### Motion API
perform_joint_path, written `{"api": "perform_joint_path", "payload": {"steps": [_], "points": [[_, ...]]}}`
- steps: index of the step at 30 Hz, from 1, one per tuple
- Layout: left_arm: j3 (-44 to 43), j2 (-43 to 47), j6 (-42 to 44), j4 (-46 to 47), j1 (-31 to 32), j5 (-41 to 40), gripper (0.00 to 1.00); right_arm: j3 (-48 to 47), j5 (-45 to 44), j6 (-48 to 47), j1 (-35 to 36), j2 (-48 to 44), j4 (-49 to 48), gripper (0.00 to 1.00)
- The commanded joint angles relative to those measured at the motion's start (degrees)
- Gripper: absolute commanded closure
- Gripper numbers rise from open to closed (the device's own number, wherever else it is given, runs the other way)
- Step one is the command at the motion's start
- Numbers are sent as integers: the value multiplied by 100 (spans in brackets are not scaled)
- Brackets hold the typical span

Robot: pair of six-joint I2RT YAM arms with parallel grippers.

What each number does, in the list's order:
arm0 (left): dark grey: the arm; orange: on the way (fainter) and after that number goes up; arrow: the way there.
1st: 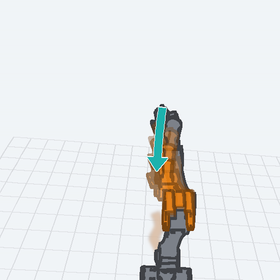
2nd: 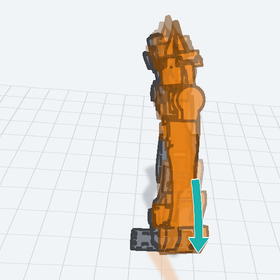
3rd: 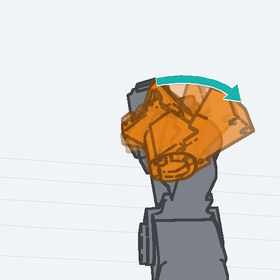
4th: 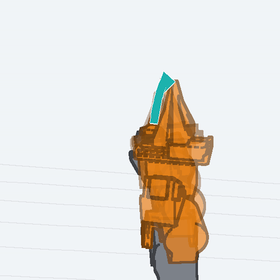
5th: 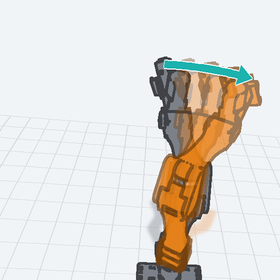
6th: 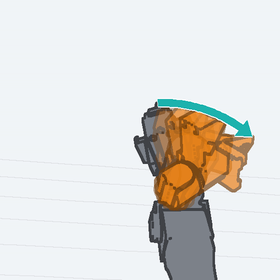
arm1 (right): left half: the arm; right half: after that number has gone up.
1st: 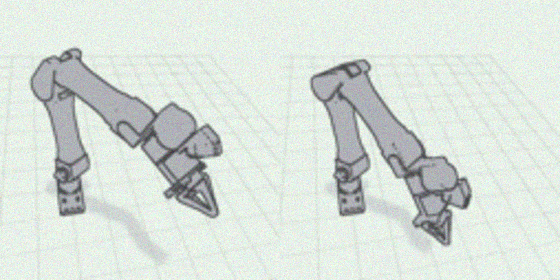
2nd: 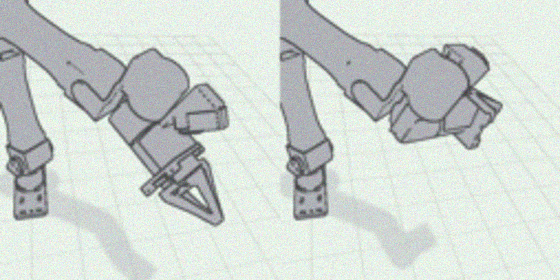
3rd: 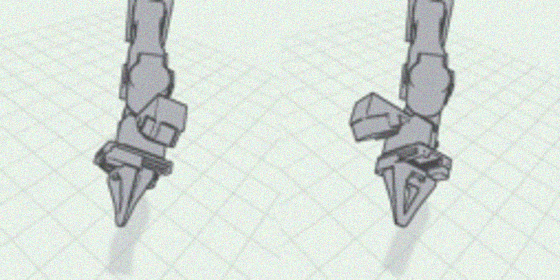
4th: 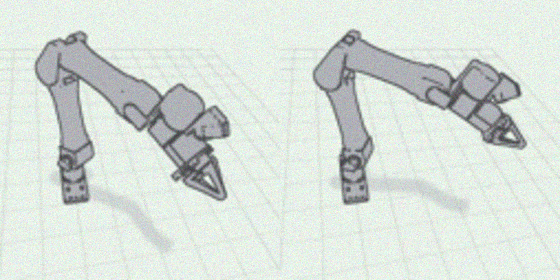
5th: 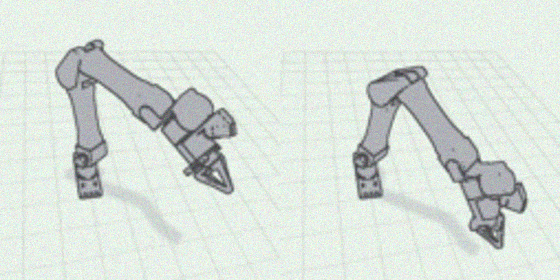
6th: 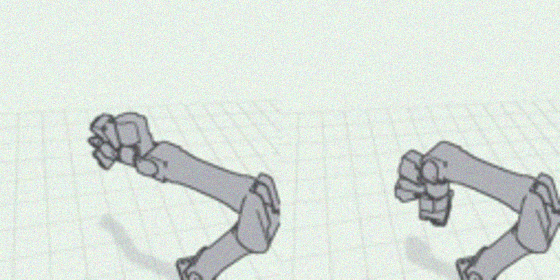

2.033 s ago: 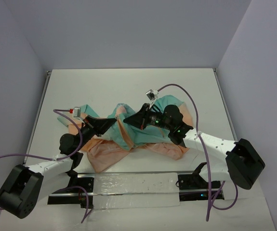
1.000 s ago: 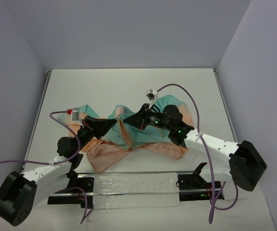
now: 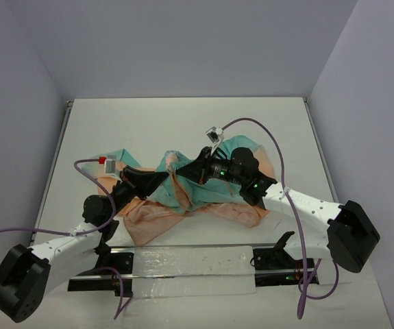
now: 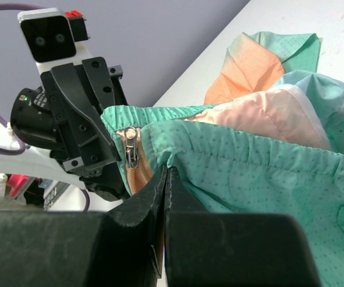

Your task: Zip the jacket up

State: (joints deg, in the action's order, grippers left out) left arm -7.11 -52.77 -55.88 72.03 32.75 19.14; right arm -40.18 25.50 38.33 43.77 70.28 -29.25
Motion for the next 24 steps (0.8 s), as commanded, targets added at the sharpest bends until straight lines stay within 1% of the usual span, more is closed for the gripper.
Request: {"api": "perform_joint_path", "payload": {"steps": [1,5,18,24], "points": [[-176,222,366,-161,64,2,100,-289,-150,-220,26,-287,-45,100],[-203,227,411,-303,56,70,100,-227,-168,-162,26,-340,-121,100],[-180,-156,210,185,158,92,100,-397,17,-43,42,-132,-281,100],[-207,-124,213,158,174,125,100,-481,-80,-123,44,-41,-151,100]]}}
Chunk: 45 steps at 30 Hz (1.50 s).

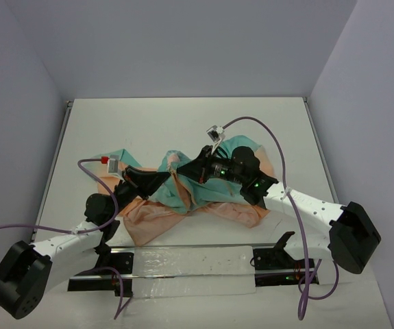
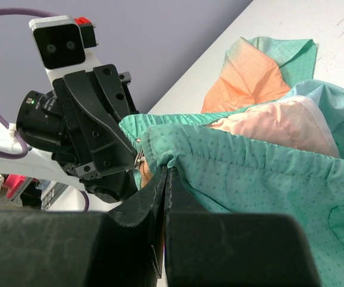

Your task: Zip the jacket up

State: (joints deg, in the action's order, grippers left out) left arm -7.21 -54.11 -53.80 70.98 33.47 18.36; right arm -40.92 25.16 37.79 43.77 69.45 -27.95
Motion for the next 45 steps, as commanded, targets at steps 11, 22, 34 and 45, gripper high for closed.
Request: {"api": "perform_joint_path", "payload": {"steps": [11,22,34,45], "points": [[-28,244,115,-24,142,81,100,-443,-293,-105,53,60,-80,100],[9,109,199,5,149,-18,100,-278,-149,-162,53,-210,30,82],[-185,-126,279,57,141,279,100,-338,-13,-795,24,-550,912,54],[-318,-823,232,910,141,1182,100,-425,1084,-799,-418,-256,915,36]]}}
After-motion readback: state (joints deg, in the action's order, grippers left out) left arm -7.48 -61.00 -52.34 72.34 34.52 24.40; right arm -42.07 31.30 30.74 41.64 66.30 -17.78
